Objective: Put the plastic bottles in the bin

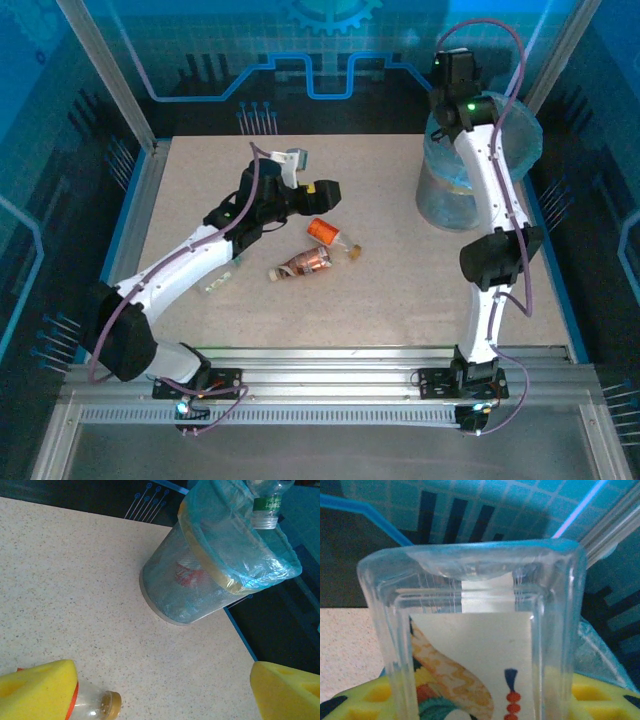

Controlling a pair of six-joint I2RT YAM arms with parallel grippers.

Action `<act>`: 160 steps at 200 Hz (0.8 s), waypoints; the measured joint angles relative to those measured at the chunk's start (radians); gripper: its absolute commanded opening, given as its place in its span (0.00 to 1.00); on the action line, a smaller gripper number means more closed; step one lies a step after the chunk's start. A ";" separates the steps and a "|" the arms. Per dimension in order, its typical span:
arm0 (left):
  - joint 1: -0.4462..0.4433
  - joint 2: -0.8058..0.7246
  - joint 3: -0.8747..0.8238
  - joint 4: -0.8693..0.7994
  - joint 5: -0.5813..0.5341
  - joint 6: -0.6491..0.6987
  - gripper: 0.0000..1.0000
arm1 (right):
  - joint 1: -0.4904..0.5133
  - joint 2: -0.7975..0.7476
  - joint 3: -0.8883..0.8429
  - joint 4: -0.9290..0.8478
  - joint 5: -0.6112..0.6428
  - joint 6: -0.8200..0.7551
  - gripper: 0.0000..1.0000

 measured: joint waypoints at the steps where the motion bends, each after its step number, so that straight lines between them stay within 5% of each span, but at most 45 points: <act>1: 0.000 0.000 0.000 0.000 0.000 0.000 0.90 | -0.002 0.000 0.002 -0.002 -0.002 0.004 0.53; 60: 0.000 -0.018 -0.001 -0.005 0.000 0.001 0.91 | -0.108 -0.013 -0.032 -0.077 -0.194 0.254 0.71; 160: 0.000 -0.027 -0.004 -0.004 0.000 -0.001 0.90 | -0.158 -0.102 -0.163 -0.054 -0.378 0.401 0.68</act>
